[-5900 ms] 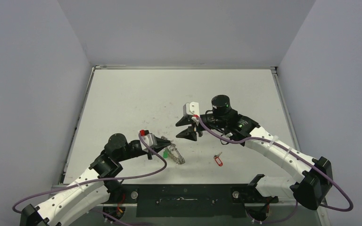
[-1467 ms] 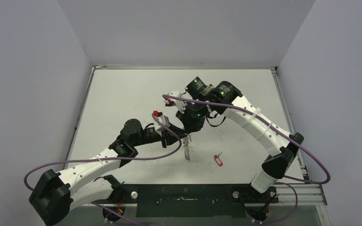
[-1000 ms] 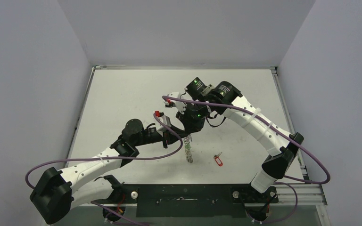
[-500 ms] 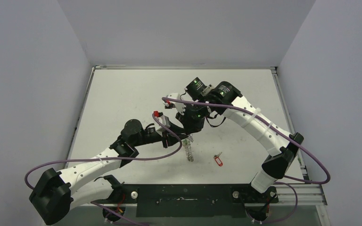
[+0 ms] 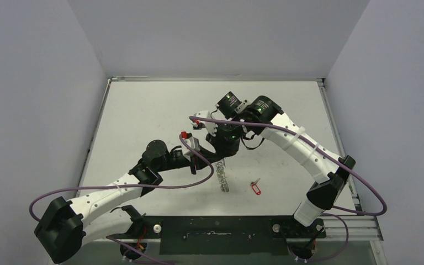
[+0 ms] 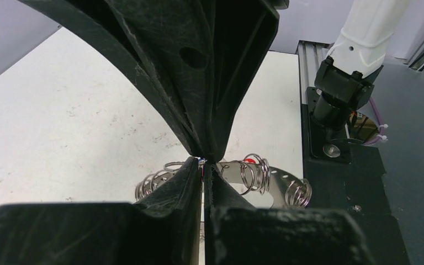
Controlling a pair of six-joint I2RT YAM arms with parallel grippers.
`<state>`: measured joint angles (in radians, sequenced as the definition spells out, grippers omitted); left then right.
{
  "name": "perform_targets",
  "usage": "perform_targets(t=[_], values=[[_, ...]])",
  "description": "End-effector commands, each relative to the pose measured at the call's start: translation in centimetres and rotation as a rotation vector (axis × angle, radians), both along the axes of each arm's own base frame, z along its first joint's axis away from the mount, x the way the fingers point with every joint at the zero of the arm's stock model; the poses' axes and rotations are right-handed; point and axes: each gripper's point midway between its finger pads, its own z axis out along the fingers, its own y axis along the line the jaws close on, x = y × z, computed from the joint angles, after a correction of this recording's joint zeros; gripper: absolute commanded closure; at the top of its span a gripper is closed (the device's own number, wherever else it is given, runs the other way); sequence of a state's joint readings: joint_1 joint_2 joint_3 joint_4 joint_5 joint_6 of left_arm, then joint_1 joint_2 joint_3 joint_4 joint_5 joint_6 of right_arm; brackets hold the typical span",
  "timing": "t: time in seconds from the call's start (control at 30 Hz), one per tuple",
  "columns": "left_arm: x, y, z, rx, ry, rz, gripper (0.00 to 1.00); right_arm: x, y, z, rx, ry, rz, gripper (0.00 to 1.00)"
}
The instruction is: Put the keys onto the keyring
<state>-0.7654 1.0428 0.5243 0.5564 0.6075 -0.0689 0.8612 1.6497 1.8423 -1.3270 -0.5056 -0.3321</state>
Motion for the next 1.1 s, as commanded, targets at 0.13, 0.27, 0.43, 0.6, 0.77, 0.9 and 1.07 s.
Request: perform_targets(t=[0.13, 0.27, 0.43, 0.6, 0.77, 0.9, 1.07], values=[[0.0, 0.2, 3.4, -0.082, -0.098, 0.024, 1.0, 1.7, 2.5, 3.2, 0.181, -0.106, -0.032, 0.8], [0.1, 0.7, 4.1, -0.126, -0.13, 0.054, 1.0, 2.6, 2.3, 4.8, 0.293, -0.156, -0.076, 0.53], [0.1, 1.4, 4.9, -0.174, -0.175, 0.086, 1.0, 2.5, 1.5, 6.0, 0.466, -0.172, -0.042, 0.41], [-0.4, 2.1, 6.0, -0.224, -0.214, 0.096, 1.0, 1.6, 0.6, 7.2, 0.632, -0.309, 0.065, 0.4], [-1.2, 2.4, 6.8, -0.255, -0.228, 0.075, 1.0, 0.1, 0.8, 7.7, 0.748, -0.383, 0.177, 0.42], [-1.5, 2.5, 7.2, -0.265, -0.231, 0.066, 1.0, -0.6, 1.3, 7.5, 0.787, -0.367, 0.231, 0.57], [-1.6, 2.5, 7.5, -0.27, -0.234, 0.066, 1.0, -0.6, 1.5, 6.5, 0.771, -0.352, 0.269, 0.66]])
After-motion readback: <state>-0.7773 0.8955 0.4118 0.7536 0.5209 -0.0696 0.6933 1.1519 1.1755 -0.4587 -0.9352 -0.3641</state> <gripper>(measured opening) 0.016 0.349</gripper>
